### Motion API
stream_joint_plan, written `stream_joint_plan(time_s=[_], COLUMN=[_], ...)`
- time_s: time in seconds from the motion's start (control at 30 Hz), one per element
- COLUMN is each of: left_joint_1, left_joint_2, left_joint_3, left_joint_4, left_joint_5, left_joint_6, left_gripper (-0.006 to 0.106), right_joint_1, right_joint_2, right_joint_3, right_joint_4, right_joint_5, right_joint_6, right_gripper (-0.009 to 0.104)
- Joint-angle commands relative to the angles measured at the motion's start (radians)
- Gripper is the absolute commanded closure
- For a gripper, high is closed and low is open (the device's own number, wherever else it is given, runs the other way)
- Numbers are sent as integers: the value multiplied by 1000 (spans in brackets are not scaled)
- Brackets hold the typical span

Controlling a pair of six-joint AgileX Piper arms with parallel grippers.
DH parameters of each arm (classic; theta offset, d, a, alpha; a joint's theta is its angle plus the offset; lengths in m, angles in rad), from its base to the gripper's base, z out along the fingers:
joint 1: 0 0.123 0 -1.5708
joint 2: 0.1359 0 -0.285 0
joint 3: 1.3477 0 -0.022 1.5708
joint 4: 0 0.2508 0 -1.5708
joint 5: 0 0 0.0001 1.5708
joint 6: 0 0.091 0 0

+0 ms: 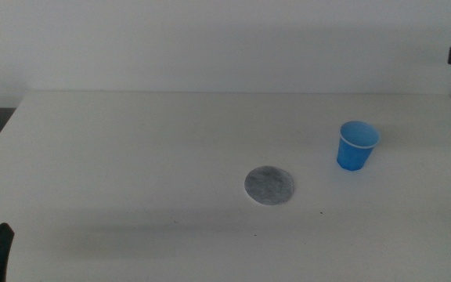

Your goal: Place an empty cup on a cup mat.

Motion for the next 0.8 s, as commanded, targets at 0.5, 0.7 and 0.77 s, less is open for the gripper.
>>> stream_joint_plan(time_s=[0.5,0.7,0.77], left_joint_1=[-2,-2,-2], left_joint_2=[-4,-4,-4], left_joint_3=[0,0,0], left_joint_4=[0,0,0], left_joint_5=[-5,-5,-5], left_joint_6=[-3,-3,-3], left_gripper=[7,7,7], right_joint_1=[4,11,13], right_joint_2=[560,699,740], right_joint_3=[-360,-392,-392], right_joint_4=[46,56,69], right_joint_5=[156,137,118], right_joint_6=[2,2,2], right_gripper=[2,2,2])
